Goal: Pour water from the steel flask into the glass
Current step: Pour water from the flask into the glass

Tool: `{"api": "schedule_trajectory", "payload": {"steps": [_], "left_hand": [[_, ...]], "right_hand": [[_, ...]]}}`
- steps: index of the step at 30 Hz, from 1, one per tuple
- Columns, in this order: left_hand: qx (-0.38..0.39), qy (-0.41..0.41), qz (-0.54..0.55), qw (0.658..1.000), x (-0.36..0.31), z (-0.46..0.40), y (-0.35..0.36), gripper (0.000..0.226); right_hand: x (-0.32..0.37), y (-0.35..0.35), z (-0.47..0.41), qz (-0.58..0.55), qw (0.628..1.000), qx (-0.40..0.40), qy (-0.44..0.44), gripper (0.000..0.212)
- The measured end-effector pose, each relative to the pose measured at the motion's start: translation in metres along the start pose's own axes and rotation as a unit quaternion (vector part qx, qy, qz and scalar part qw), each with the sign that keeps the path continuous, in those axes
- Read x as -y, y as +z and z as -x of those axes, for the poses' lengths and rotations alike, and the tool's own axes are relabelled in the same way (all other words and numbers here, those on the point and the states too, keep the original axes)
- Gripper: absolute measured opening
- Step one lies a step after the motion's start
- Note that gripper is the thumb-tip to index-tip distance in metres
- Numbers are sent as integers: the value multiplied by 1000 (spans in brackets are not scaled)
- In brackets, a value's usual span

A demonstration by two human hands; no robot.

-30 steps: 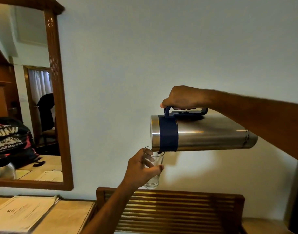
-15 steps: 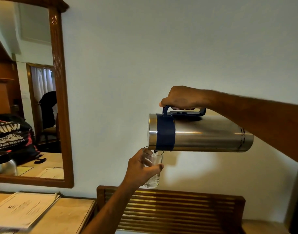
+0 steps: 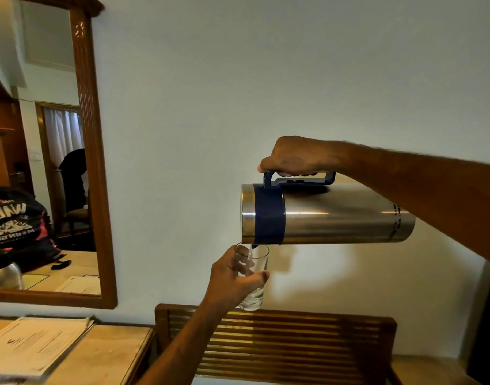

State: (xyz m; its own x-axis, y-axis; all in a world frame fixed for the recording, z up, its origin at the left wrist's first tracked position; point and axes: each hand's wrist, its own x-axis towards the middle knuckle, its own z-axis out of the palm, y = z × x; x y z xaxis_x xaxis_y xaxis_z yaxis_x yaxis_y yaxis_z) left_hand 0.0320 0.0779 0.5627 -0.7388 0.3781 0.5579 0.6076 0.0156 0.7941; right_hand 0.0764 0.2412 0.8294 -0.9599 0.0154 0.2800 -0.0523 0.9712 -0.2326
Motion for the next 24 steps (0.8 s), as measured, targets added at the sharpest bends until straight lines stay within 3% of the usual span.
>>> {"api": "schedule_trajectory", "payload": {"steps": [24], "left_hand": [[-3, 7, 8, 1000, -2, 0, 2, 46]], "right_hand": [[4, -5, -1, 28, 1000, 12, 2, 52]]}}
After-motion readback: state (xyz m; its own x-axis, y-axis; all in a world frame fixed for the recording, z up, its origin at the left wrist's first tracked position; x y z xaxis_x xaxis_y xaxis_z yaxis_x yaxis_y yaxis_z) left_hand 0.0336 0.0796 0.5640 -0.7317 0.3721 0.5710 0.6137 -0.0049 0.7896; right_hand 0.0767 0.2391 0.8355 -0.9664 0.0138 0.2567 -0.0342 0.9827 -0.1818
